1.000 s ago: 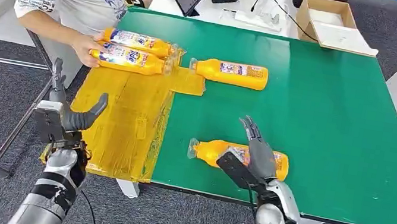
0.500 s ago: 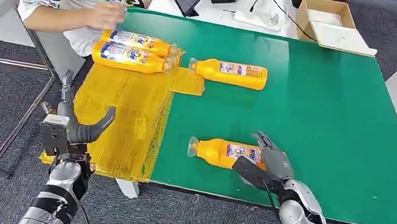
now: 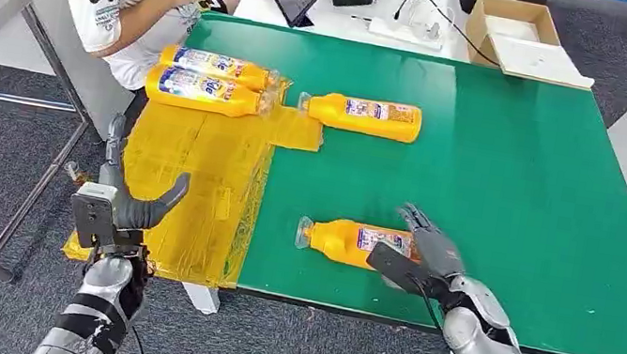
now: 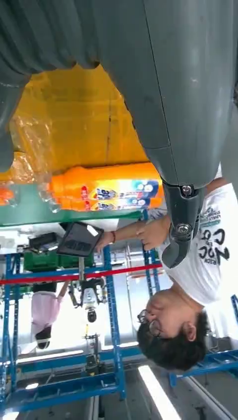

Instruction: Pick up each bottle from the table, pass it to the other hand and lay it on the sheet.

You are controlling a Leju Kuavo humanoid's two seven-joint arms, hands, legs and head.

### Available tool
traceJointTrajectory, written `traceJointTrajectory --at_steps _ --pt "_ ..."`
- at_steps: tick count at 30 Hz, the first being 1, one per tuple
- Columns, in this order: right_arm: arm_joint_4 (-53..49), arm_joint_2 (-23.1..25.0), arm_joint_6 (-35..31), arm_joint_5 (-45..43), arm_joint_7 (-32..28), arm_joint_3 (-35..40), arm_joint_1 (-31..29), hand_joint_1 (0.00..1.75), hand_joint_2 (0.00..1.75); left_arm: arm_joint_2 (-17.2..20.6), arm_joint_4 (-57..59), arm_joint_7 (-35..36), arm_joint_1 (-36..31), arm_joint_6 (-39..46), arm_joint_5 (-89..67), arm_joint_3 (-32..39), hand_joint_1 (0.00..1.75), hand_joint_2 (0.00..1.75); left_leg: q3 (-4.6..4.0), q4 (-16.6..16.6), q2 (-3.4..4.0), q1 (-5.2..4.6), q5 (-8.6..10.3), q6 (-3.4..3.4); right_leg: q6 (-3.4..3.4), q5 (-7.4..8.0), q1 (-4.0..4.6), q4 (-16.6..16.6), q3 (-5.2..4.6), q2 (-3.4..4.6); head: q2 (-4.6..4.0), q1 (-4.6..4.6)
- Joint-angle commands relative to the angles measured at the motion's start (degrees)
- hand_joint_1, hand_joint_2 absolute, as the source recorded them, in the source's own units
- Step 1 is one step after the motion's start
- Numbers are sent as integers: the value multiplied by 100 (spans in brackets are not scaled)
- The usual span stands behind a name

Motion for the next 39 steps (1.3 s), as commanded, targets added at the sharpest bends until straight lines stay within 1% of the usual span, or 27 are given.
traceJointTrajectory --at_steps 1,4,5,7,8,9,11,22,23,24,25,26,27,28,29,30,31,32,35,39 --pt "514 -9 50 -15 5 228 -96 0 175 67 370 -184 -189 -23 15 -80 0 175 19 -7 4 -1 -3 9 -9 -3 2 -8 20 -6 0 -2" --pt "514 -9 50 -15 5 228 -96 0 175 67 370 -184 -189 -23 15 -80 0 175 19 -7 5 -2 -3 9 -9 -3 2 -8 21 -5 0 0" --pt "514 -9 50 -15 5 228 -96 0 175 67 370 -184 -189 -23 15 -80 0 175 31 -14 8 -3 -4 13 -14 -4 3 -13 32 -7 0 0" --pt "514 -9 50 -15 5 228 -96 0 175 67 370 -184 -189 -23 15 -80 0 175 20 -8 3 -1 -2 8 -10 -3 3 -8 22 -7 0 0" --pt "514 -9 50 -15 5 228 -96 0 175 67 370 -184 -189 -23 15 -80 0 175 31 -14 8 -3 -3 12 -15 -4 2 -13 32 -7 0 0" --pt "514 -9 50 -15 5 228 -96 0 175 67 370 -184 -189 -23 15 -80 0 175 19 -7 3 -1 -2 7 -9 -3 3 -7 21 -6 0 0" --pt "514 -9 50 -15 5 228 -96 0 175 67 370 -184 -189 -23 15 -80 0 175 39 -18 10 -3 -4 14 -18 -5 4 -17 39 -8 0 0" --pt "514 -9 50 -15 5 228 -96 0 175 67 370 -184 -189 -23 15 -80 0 175 27 -9 4 -2 -3 10 -11 -4 2 -9 28 -7 0 0" --pt "1496 -171 1490 117 913 1111 -978 134 175 38 727 215 -363 -552 205 -161 0 175 34 -14 7 -2 -3 13 -15 -3 4 -14 35 -8 0 0" --pt "1995 -235 2278 -100 654 1395 -1409 134 175 -46 1157 31 -568 -418 240 -177 0 175 24 -5 16 -6 -3 10 -9 0 -2 -3 20 5 0 0" --pt "2390 -227 2204 -174 392 1586 -1672 134 175 -84 1493 -131 -723 -301 294 -209 0 175 27 -5 24 -8 -2 14 -12 2 -2 -4 21 8 0 0" --pt "2545 -221 2150 -220 301 1650 -1779 134 175 -94 1592 -184 -771 -268 330 -232 0 175 26 -3 27 -12 1 20 -13 6 -5 -2 21 8 0 0" --pt "2545 -221 2150 -220 301 1650 -1779 134 175 -94 1592 -184 -771 -268 330 -232 0 175 29 -6 16 -11 3 15 -10 6 -5 -4 26 1 0 -6" --pt "2551 -208 2137 -218 305 1657 -1765 134 175 -88 1596 -184 -772 -267 331 -231 0 175 46 -10 22 -4 4 12 -26 20 1 -15 33 7 0 -2" --pt "2579 -184 2071 -226 300 1706 -1750 136 175 -74 1596 -184 -774 -266 357 -242 0 175 51 -17 29 -3 13 16 -25 31 5 -27 38 9 0 2" --pt "2619 -172 2056 -254 323 1771 -1771 136 175 -61 1575 -184 -765 -284 399 -257 0 175 45 -12 12 -3 13 15 -21 21 3 -23 37 -4 0 9" --pt "2621 -173 2058 -265 337 1803 -1781 140 175 -60 1559 -184 -761 -293 418 -260 0 175 45 -17 5 -4 24 28 -23 21 3 -28 41 -11 0 13" --pt "2606 -185 2077 -285 365 1852 -1806 141 175 -60 1534 -184 -753 -309 443 -268 0 175 47 -13 2 -5 19 28 -19 20 1 -22 45 0 0 4" --pt "2601 -189 2080 -294 371 1863 -1809 140 175 -61 1529 -184 -751 -313 450 -268 0 175 44 -13 0 -4 23 28 -12 27 4 -24 47 -5 0 9" --pt "2525 -294 2143 -520 457 2107 -1878 148 175 -67 1503 -184 -744 -322 527 -313 0 175 45 -14 1 -5 23 29 -11 26 1 -25 48 -3 0 9"
